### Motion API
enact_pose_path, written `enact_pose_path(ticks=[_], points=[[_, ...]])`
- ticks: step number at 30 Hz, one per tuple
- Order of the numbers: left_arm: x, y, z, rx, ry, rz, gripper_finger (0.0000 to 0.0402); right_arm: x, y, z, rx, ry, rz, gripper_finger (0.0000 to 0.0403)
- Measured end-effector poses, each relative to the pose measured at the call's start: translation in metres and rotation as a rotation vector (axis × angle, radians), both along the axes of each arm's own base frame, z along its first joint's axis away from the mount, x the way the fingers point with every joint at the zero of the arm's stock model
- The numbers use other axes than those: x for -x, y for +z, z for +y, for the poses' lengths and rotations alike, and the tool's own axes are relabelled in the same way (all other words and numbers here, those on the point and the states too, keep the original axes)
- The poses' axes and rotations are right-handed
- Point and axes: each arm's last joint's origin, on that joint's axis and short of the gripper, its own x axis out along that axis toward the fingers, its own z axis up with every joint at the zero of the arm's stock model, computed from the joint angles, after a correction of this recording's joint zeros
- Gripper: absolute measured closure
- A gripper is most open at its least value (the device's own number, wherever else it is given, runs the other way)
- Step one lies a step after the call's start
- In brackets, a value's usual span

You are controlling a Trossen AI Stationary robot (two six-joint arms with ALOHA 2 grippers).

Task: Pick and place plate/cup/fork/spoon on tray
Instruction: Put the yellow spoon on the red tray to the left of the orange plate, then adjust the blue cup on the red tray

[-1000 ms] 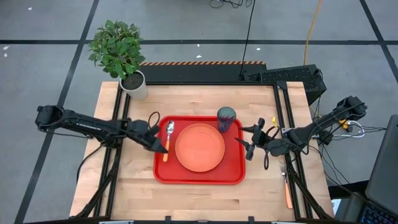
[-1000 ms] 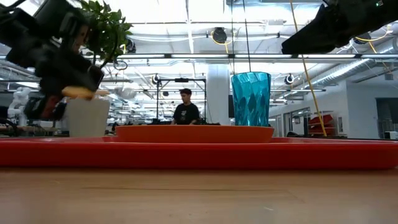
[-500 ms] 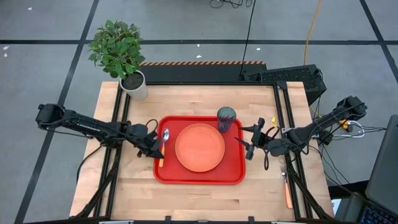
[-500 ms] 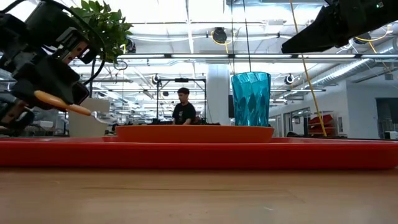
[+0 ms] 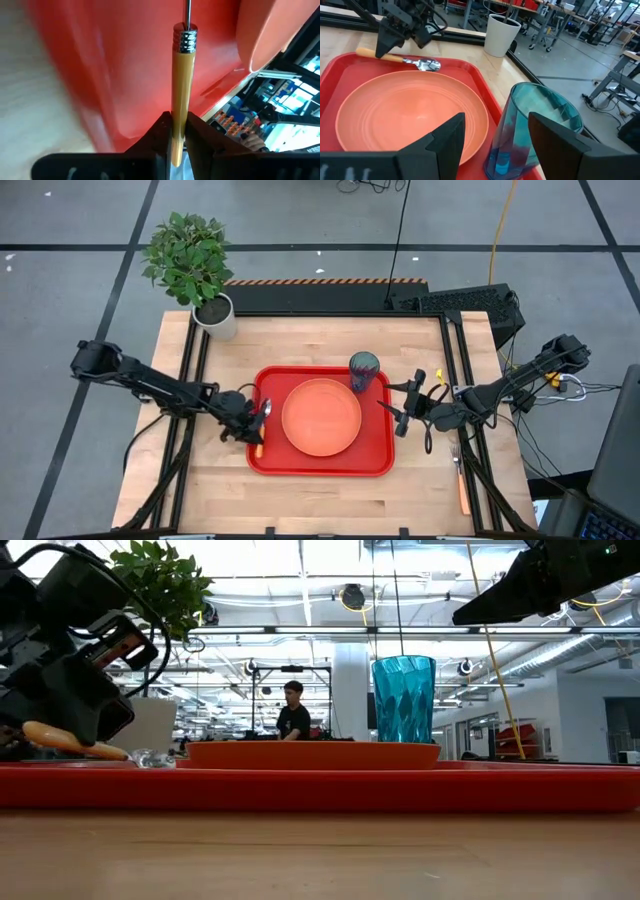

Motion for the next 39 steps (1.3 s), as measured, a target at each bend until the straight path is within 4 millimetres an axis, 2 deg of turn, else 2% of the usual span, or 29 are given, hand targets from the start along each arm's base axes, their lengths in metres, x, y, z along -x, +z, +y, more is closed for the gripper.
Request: enact_pose_path(ticks=[16, 28, 39], points=[[-0.001, -0.010, 0.000, -0.042, -0.029, 0.033, 0.0347, 0.000, 0.000, -0.001, -0.002, -0.003, -0.003, 0.0191], [-0.002, -0.009, 0.000, -0.012, -0.037, 0.032, 0.0254, 0.000, 0.000, -0.001, -0.003, -0.001, -0.003, 0.0191], [-0.008, 0.007, -0.006, 0.139, -0.165, -0.113, 0.0243, 0.000, 0.000, -0.001, -0.010, -0.004, -0.006, 0.0191]])
